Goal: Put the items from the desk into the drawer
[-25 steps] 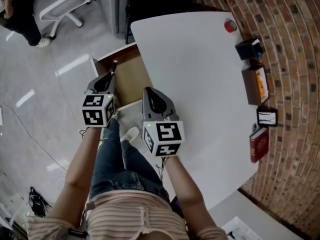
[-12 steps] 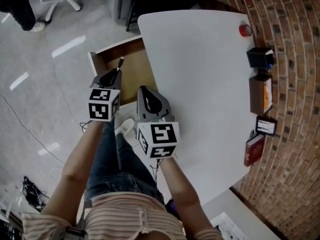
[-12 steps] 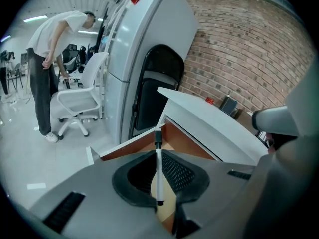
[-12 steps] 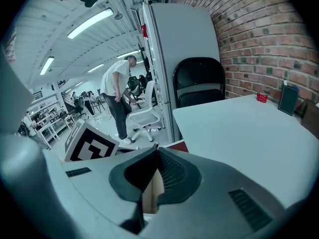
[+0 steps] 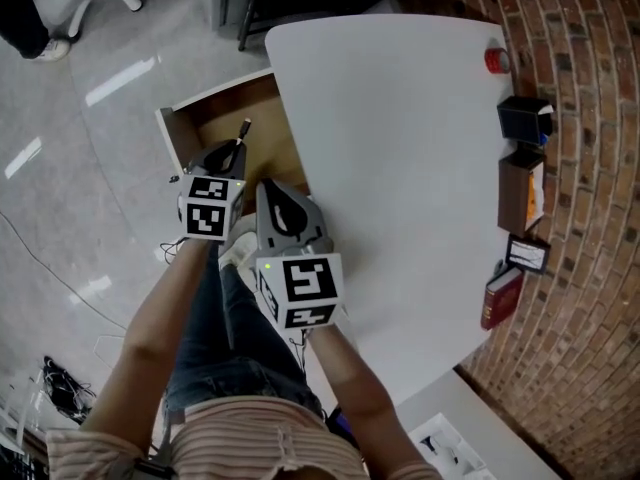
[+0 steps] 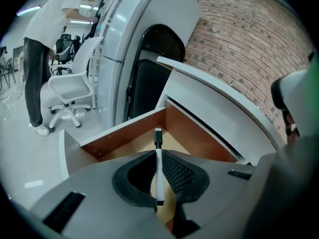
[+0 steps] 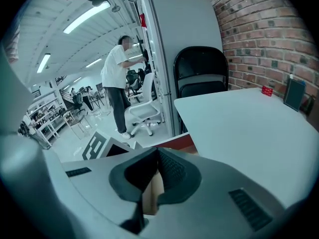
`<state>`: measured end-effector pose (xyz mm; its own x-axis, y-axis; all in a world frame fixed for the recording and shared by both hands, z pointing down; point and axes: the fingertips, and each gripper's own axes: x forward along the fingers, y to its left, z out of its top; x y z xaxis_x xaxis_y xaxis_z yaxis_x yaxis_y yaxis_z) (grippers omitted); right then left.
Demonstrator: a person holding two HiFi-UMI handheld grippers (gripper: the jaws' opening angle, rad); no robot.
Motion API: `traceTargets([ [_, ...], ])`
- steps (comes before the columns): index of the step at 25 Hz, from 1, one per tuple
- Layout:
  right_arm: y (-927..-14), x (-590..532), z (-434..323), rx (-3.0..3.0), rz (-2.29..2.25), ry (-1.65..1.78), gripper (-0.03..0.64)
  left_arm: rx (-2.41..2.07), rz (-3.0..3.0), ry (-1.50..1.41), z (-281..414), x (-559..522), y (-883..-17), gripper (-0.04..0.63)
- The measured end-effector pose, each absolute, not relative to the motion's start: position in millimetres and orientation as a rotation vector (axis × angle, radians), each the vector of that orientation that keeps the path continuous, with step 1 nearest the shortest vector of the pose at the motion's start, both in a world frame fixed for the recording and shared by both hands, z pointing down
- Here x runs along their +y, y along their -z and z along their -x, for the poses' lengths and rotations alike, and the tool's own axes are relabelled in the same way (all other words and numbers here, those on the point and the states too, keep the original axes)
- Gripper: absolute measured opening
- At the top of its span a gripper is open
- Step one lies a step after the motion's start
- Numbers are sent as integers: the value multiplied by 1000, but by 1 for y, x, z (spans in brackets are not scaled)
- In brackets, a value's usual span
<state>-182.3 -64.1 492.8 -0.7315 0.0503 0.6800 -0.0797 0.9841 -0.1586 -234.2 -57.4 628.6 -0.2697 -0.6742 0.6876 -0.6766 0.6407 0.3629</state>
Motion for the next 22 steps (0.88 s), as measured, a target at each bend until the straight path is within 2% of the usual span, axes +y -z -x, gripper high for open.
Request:
traceTargets([
  [22,-592,-58,201,-2115,-64,-245,17,-1874,-994,14,262,-76,-729,41],
])
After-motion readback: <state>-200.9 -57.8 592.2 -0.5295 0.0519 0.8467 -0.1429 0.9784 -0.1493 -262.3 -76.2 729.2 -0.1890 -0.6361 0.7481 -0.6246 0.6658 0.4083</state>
